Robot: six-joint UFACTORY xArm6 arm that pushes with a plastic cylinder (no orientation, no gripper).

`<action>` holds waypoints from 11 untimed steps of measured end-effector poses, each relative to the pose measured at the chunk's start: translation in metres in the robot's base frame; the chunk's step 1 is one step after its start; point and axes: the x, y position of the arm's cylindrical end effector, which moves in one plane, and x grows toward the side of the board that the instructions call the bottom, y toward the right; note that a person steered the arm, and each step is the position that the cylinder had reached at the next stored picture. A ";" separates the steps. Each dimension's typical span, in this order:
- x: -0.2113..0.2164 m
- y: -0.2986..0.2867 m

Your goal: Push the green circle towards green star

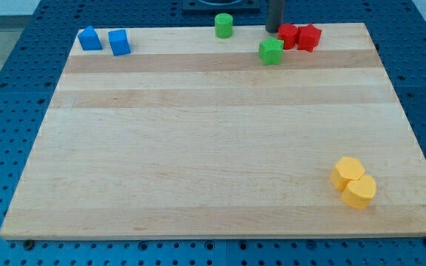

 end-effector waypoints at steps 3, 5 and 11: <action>-0.001 -0.051; 0.041 -0.141; -0.001 -0.218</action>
